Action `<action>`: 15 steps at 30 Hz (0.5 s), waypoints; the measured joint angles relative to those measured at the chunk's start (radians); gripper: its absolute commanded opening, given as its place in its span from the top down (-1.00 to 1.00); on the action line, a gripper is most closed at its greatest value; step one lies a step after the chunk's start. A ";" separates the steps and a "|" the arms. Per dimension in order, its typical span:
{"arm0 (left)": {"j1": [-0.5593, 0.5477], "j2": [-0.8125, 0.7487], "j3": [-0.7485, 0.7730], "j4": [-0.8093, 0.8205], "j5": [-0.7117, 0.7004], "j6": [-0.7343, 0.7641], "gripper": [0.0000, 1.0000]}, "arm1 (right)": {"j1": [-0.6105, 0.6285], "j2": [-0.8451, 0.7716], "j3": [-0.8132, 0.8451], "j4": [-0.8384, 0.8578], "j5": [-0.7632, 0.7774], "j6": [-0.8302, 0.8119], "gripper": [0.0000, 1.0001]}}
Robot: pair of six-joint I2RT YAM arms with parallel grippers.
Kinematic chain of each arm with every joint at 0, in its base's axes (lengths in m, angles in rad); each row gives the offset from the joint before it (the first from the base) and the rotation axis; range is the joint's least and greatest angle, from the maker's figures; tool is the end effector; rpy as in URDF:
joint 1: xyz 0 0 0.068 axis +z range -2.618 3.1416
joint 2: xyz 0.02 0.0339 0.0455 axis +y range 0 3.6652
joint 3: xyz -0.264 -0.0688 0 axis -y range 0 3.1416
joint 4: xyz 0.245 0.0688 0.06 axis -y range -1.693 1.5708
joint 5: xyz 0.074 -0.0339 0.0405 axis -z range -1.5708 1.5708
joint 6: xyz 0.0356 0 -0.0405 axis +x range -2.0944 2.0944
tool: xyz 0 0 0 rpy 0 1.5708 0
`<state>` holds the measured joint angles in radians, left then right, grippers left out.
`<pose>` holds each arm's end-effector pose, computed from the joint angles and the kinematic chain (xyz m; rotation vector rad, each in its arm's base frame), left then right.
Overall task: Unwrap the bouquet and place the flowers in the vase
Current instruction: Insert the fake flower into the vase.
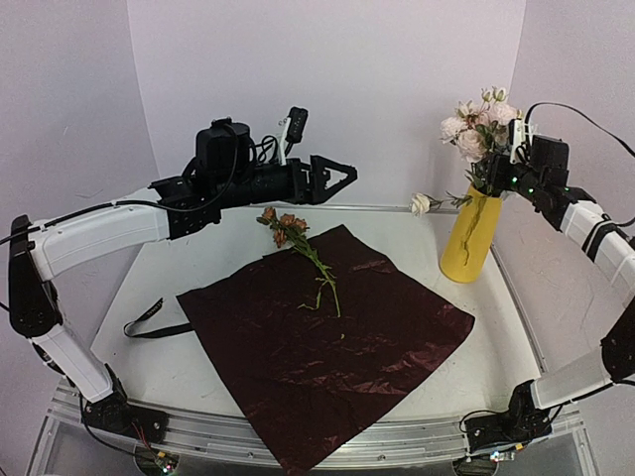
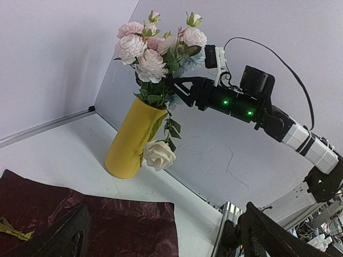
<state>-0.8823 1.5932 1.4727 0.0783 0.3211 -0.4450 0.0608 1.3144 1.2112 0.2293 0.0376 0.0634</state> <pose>0.2353 -0.3037 0.4030 0.6443 1.6480 -1.2556 0.3111 0.0176 0.4171 0.0327 1.4448 0.0746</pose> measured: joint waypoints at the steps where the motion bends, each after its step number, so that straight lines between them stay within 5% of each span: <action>1: 0.000 0.001 0.000 0.000 0.000 0.000 -0.99 | 0.000 0.000 0.002 -0.003 -0.001 -0.001 0.16; 7: 0.000 0.006 0.000 0.001 0.001 -0.001 -0.99 | 0.000 0.013 0.034 -0.011 0.012 0.002 0.52; 15: 0.000 0.011 0.000 0.000 0.001 -0.001 -0.99 | 0.000 0.058 0.010 -0.003 0.042 0.005 0.63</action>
<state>-0.8822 1.6040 1.4731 0.0784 0.3225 -0.4458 0.0608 1.3721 1.2216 0.2261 0.0797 0.0688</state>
